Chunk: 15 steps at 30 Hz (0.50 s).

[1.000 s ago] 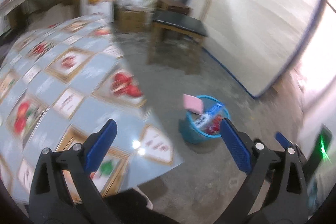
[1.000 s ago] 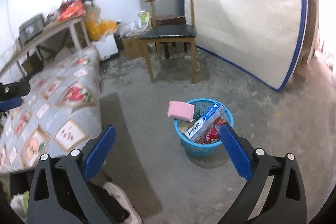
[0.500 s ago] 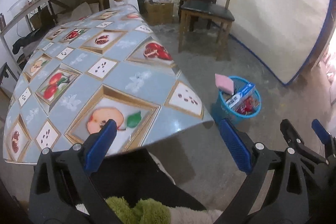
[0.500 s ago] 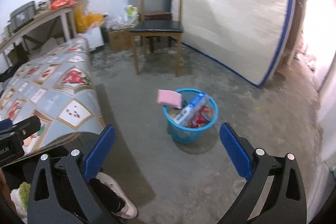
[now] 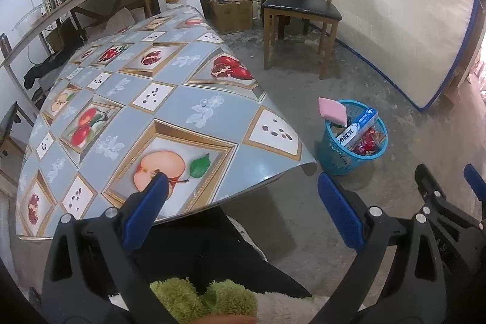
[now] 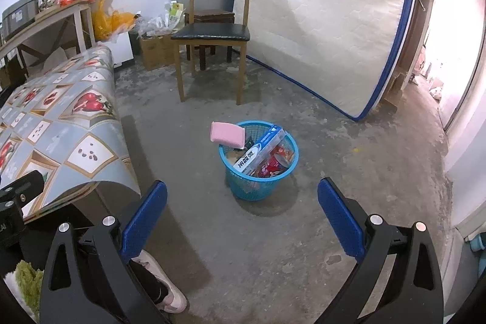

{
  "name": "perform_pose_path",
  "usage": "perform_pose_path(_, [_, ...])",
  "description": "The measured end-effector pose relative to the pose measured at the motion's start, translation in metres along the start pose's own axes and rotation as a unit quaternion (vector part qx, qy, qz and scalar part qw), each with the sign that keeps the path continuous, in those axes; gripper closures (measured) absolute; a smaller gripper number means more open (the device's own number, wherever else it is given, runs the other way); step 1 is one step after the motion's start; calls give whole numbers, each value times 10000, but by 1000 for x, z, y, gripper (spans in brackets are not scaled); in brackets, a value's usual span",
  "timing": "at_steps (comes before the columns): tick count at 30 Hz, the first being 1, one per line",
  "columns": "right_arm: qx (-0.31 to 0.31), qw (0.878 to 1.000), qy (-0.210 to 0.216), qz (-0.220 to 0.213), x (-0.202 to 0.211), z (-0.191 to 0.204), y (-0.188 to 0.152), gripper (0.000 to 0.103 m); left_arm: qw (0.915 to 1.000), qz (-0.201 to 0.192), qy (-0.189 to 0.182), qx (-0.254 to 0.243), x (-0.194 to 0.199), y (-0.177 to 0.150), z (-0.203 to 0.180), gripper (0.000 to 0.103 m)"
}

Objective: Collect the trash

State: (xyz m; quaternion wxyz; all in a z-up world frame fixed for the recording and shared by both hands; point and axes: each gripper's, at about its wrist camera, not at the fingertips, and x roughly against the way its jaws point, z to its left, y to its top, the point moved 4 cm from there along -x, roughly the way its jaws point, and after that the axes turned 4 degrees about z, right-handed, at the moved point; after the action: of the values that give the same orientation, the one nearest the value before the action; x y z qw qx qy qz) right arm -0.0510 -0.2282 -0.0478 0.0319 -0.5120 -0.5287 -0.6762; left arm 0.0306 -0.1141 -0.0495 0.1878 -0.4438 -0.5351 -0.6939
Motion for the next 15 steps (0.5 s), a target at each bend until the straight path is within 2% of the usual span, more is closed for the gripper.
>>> perform_pose_path(15, [90,9999,10,-55,3,4,1,6,9996,13,246,100,1,0,16,8])
